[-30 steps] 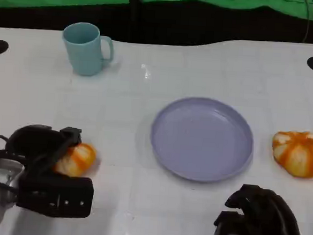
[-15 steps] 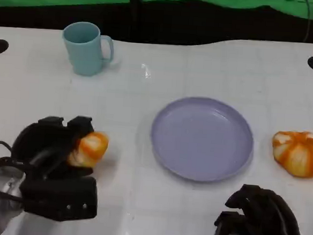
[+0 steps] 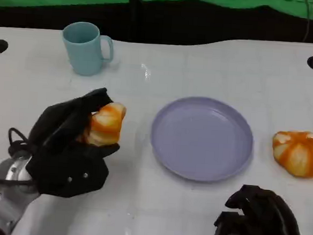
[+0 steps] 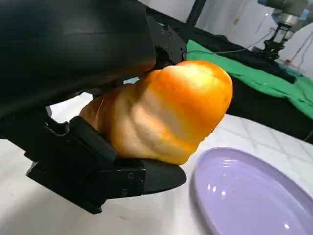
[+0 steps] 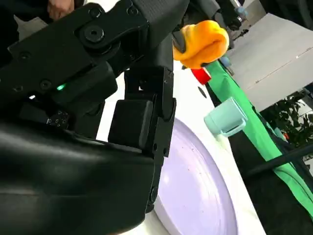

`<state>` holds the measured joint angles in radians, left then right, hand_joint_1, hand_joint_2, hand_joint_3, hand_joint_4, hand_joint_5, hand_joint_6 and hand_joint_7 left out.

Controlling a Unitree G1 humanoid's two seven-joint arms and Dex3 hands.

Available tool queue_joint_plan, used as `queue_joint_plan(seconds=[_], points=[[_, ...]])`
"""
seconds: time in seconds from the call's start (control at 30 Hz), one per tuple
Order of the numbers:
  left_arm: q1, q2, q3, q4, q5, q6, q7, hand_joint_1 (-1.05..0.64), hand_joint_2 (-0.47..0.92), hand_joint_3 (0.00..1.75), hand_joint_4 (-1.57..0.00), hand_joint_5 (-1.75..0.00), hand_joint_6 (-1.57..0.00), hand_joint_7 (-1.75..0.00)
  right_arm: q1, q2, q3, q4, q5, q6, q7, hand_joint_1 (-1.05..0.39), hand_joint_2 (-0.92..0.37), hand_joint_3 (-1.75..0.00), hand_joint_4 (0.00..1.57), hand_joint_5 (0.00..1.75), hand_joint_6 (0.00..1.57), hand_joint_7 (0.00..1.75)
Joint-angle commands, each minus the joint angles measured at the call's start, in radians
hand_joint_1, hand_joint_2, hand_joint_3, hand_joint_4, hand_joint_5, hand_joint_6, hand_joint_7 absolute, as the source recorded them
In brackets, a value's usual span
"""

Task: Grasp the bread from the table and place it into the plate.

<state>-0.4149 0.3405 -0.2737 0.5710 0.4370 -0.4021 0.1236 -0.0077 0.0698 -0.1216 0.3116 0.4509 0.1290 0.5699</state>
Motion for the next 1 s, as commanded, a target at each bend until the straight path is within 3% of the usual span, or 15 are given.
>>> queue_joint_plan(seconds=[0.03, 0.4, 0.67, 0.87, 0.93, 1.0], points=[[-0.069, -0.030, 0.009, -0.003, -0.007, 0.015, -0.026, -0.25, 0.53, 1.03, -0.76, -1.75, -0.61, -1.67, -0.004, -0.008, -0.008, 0.015, 0.005, -0.007, 0.002, -1.05, -0.72, 0.00, 1.55, 0.79, 1.57, 0.39], [-0.213, -0.156, -0.032, 0.105, 0.038, 0.008, 0.000, -0.21, 0.49, 1.15, -0.83, -1.75, -0.63, -1.75, -0.028, -0.014, -0.007, 0.060, -0.003, -0.042, 0.023, -1.05, -0.73, -0.01, 1.56, 0.78, 1.57, 0.40], [-0.311, -0.244, -0.100, 0.231, 0.110, -0.014, 0.066, -0.27, 0.42, 1.30, -0.91, -1.75, -0.73, -1.68, -0.031, -0.014, -0.009, 0.067, 0.000, -0.048, 0.030, -1.05, -0.73, 0.00, 1.57, 0.76, 1.57, 0.37], [-0.375, -0.281, -0.154, 0.312, 0.167, -0.008, 0.085, -0.29, 0.45, 1.26, -0.93, -1.75, -0.70, -1.71, -0.022, -0.011, -0.005, 0.058, 0.002, -0.045, 0.032, -1.05, -0.73, 0.00, 1.57, 0.76, 1.57, 0.38], [-0.400, -0.287, -0.181, 0.345, 0.200, -0.005, 0.103, -0.30, 0.48, 1.22, -0.91, -1.75, -0.75, -1.51, -0.018, -0.011, -0.001, 0.055, -0.001, -0.051, 0.035, -1.05, -0.73, 0.00, 1.57, 0.76, 1.57, 0.37], [-0.424, -0.298, -0.202, 0.378, 0.225, 0.003, 0.121, -0.31, 0.49, 1.18, -0.92, -1.75, -0.71, -1.67, -0.014, -0.011, 0.003, 0.051, -0.005, -0.055, 0.035, -1.05, -0.74, 0.00, 1.57, 0.76, 1.57, 0.37]])
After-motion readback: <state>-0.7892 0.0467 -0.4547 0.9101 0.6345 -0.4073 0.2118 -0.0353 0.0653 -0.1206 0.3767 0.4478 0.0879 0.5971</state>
